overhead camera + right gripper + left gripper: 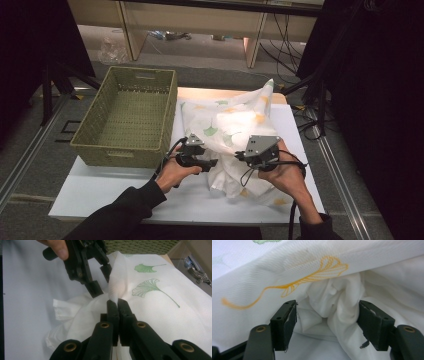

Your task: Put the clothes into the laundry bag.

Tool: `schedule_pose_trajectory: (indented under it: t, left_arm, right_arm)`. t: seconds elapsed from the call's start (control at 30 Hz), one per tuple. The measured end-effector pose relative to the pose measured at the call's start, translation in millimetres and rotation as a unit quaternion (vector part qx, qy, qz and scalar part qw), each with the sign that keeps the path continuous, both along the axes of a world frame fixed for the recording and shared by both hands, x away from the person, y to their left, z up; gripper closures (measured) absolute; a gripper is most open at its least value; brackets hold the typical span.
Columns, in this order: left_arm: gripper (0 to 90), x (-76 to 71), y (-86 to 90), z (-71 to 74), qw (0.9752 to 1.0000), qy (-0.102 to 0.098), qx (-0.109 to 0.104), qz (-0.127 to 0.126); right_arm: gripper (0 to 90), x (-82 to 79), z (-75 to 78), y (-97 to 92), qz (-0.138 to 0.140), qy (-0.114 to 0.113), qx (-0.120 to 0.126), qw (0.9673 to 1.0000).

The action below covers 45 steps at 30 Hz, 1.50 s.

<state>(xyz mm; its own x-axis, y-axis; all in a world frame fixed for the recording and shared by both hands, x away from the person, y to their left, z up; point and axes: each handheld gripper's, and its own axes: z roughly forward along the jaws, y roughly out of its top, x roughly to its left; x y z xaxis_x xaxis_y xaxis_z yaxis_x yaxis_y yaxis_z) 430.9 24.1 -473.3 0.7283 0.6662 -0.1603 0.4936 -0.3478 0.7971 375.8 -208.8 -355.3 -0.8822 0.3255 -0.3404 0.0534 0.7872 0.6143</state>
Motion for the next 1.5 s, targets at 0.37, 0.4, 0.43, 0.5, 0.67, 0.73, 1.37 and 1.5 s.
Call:
schedule_pose_trajectory:
  t: [0.37, 0.4, 0.43, 0.5, 0.67, 0.73, 1.37, 1.5]
  left_arm:
    - [79.2, 11.4, -34.8, -6.3, 0.9934, -0.003, -0.079, -0.083]
    - [79.7, 7.8, -40.3, -3.6, 0.9927, -0.01, -0.082, -0.088]
    - [79.9, 6.7, -42.6, -2.0, 0.9918, -0.008, -0.082, -0.097]
    - [80.0, 6.1, -49.3, -2.3, 0.9933, -0.014, -0.076, -0.086]
    - [78.7, 25.3, -45.9, -14.1, 0.9983, -0.014, -0.053, -0.02]
    - [73.7, 27.7, -40.2, -12.7, 0.999, -0.017, -0.038, -0.014]
    - [67.7, 3.4, 10.1, -1.7, 0.9981, -0.002, 0.061, -0.007]
    - [56.8, 9.9, 0.7, -9.5, 0.9973, 0.027, 0.068, -0.009]
  right_arm:
    - [90.0, 1.1, -1.6, 0.5, -0.002, -0.001, -0.002, 1.0]
    - [90.0, 0.4, -2.3, 0.3, -0.008, 0.003, 0.0, 1.0]
    - [90.0, 0.7, -2.4, -0.8, -0.011, 0.006, -0.002, 0.9999]
    - [90.0, 2.8, -2.5, -2.9, -0.008, 0.0, -0.005, 1.0]
    - [90.0, 2.2, -4.8, -2.7, 0.001, 0.004, -0.008, 1.0]
    - [90.0, 2.8, -5.9, -2.2, 0.002, 0.001, -0.01, 1.0]
    - [90.0, 3.5, -4.8, -2.5, 0.0, 0.002, -0.007, 1.0]
    - [90.0, 4.4, -5.2, -3.6, 0.001, -0.001, -0.01, 1.0]
